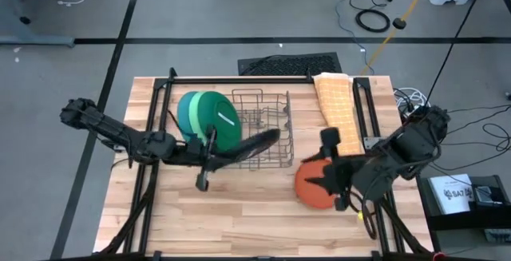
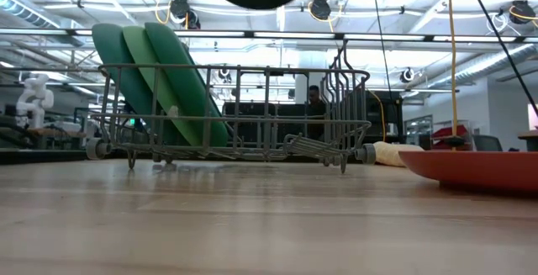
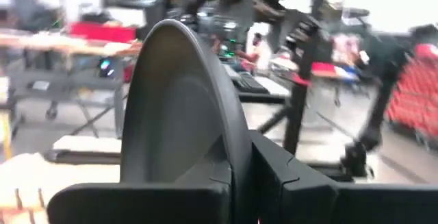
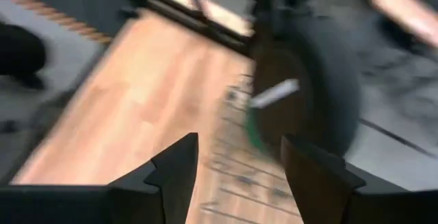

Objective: Sort dishes
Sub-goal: Put the black plate into the dishwasher rack

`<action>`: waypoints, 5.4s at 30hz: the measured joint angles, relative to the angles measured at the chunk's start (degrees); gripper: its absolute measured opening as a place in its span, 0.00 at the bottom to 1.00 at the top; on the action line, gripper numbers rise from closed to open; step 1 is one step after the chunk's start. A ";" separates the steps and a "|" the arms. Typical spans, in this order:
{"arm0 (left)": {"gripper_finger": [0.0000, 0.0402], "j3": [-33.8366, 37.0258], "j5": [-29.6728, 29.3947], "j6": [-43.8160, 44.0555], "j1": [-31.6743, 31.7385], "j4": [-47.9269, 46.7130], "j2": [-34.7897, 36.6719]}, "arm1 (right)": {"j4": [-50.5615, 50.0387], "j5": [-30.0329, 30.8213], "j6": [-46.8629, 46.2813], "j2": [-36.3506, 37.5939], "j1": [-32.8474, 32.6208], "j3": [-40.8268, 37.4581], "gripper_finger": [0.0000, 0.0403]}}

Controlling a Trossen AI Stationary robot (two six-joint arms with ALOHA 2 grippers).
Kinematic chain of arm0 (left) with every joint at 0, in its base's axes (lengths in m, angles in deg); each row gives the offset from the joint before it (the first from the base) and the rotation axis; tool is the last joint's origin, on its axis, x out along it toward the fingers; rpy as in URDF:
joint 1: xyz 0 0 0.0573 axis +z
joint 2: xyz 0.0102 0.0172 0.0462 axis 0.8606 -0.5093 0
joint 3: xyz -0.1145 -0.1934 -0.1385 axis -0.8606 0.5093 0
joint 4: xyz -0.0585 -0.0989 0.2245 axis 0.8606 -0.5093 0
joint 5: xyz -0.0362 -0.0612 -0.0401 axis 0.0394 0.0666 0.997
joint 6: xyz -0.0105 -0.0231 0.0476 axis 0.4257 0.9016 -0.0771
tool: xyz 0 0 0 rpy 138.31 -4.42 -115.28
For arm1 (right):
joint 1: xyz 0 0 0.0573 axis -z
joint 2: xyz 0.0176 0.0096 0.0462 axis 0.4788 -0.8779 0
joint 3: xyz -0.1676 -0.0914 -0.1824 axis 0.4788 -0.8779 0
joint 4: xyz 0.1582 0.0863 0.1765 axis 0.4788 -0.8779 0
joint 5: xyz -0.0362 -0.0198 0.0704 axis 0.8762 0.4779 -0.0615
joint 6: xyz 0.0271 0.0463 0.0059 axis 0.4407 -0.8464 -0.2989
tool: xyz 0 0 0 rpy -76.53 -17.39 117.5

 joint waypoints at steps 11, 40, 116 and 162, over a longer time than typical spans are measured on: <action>0.07 -0.13 -17.45 29.32 9.32 3.51 -7.26 | -0.36 7.78 -2.94 -2.78 -5.17 -0.04 0.46; 0.07 -0.54 -36.53 38.90 10.42 -5.46 -12.49 | -1.77 26.49 -13.97 -10.53 -15.28 -4.61 0.45; 0.42 -50.38 -12.28 -26.02 11.42 -85.53 -46.54 | 0.22 26.65 -13.23 -10.44 -15.04 -4.61 0.45; 0.04 -50.18 -15.64 -14.05 11.48 -89.30 -41.66 | 0.18 26.67 -13.19 -10.44 -15.24 -4.61 0.45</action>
